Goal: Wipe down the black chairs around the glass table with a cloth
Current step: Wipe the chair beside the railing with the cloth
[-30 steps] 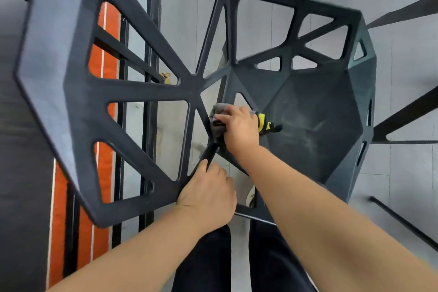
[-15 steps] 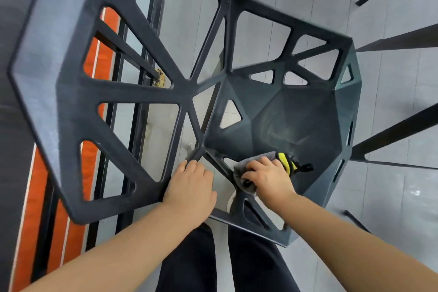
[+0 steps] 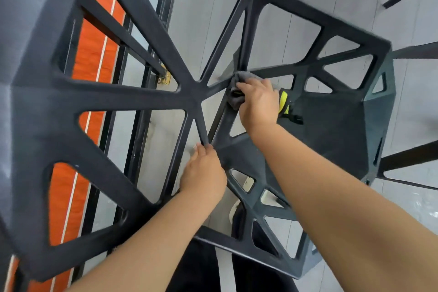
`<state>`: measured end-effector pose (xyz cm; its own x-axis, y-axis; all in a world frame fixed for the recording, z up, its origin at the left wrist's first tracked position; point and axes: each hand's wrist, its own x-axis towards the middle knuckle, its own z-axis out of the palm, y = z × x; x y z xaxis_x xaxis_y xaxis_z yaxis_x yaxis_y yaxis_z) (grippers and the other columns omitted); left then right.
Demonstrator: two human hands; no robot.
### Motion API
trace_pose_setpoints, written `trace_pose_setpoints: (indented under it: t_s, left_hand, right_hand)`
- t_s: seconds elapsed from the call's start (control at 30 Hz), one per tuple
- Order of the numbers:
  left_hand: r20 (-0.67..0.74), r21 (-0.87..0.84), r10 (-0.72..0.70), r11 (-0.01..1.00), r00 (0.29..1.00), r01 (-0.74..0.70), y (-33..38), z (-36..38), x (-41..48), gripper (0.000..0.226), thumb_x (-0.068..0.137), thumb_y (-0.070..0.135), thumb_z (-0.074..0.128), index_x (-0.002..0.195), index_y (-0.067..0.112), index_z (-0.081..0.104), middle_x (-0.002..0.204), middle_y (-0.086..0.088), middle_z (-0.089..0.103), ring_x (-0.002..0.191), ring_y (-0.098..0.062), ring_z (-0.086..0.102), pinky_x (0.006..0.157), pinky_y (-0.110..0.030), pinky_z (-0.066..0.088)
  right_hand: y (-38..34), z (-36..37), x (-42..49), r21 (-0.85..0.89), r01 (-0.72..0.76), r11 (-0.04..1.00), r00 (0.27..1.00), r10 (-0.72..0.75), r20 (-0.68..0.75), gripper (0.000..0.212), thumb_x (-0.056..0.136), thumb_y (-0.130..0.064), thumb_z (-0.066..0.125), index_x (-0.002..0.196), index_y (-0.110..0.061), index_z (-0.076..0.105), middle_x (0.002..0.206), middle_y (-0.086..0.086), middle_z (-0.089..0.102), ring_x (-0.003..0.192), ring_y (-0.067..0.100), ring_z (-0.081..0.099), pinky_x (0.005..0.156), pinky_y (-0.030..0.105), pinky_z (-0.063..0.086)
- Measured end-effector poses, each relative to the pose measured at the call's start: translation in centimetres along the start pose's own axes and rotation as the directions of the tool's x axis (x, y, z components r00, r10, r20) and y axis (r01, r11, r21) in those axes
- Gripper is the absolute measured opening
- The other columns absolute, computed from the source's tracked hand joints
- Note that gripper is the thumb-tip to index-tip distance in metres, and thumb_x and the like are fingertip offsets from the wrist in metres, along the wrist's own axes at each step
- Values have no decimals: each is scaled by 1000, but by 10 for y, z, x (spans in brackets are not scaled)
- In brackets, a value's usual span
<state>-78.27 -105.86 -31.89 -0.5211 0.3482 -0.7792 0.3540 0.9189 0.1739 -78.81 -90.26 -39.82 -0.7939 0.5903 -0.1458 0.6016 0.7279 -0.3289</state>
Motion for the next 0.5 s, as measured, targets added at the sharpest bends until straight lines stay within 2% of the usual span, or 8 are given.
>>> trace_pose_setpoints:
  t_s: [0.1,0.17,0.23,0.3,0.37,0.43,0.47,0.5]
  left_hand:
    - [-11,-52,0,999,1000,0,-3,2,-5,50,97,9,35,145,17,24,158,-7,10,127,-27,43,94,-34,41]
    - [-28,-62,-27,998,999,25,-4,3,-6,44,97,9,33,140,17,30,155,-9,20,121,-28,49,86,-34,42]
    - [-57,-86,-49,995,997,44,-4,3,-5,39,97,9,32,136,17,32,146,-9,36,115,-27,52,82,-34,42]
    - [-81,-89,-52,995,995,45,-4,4,-4,39,98,11,32,137,17,31,142,-7,41,115,-26,53,84,-34,42]
    - [-98,-70,-46,997,994,39,-5,6,-4,39,98,11,31,136,17,30,142,-8,41,115,-25,53,85,-34,44]
    - [-111,-62,-35,998,993,28,-6,7,-3,36,98,11,32,133,17,32,137,-9,45,108,-25,56,79,-34,44]
    - [-116,-64,-27,998,993,19,-6,8,-3,34,97,11,33,130,18,34,134,-9,48,104,-25,57,76,-33,44]
    - [-120,-70,-19,997,993,11,-7,9,-3,32,97,10,34,128,18,36,131,-10,50,102,-25,58,74,-32,43]
  right_hand:
    - [-3,6,-34,-2,120,993,993,-121,-15,30,63,-7,68,88,-22,74,94,-3,69,86,30,56,66,32,28]
    - [-8,12,-72,44,259,965,965,-261,30,19,60,-16,69,76,-25,73,85,-6,67,78,26,57,62,31,34]
    - [-10,19,-106,74,370,926,922,-376,99,16,63,-21,66,77,-25,73,86,-6,66,75,23,56,61,31,38]
    - [-3,24,-113,44,462,886,876,-463,135,18,65,-21,67,81,-26,74,87,-6,64,75,22,54,62,31,37]
    - [7,24,-96,-8,603,797,791,-597,131,10,73,-22,67,80,-27,72,84,-2,61,73,24,52,61,32,36]
    - [15,18,-71,-47,718,694,694,-709,124,11,80,-23,61,76,-26,70,82,2,59,73,26,51,60,33,36]
    - [21,14,-57,-66,739,670,673,-730,123,10,80,-23,62,77,-26,70,84,3,59,75,27,51,61,34,37]
    - [27,11,-41,-85,726,683,688,-719,100,6,78,-22,66,78,-26,70,87,3,61,77,28,51,63,34,37]
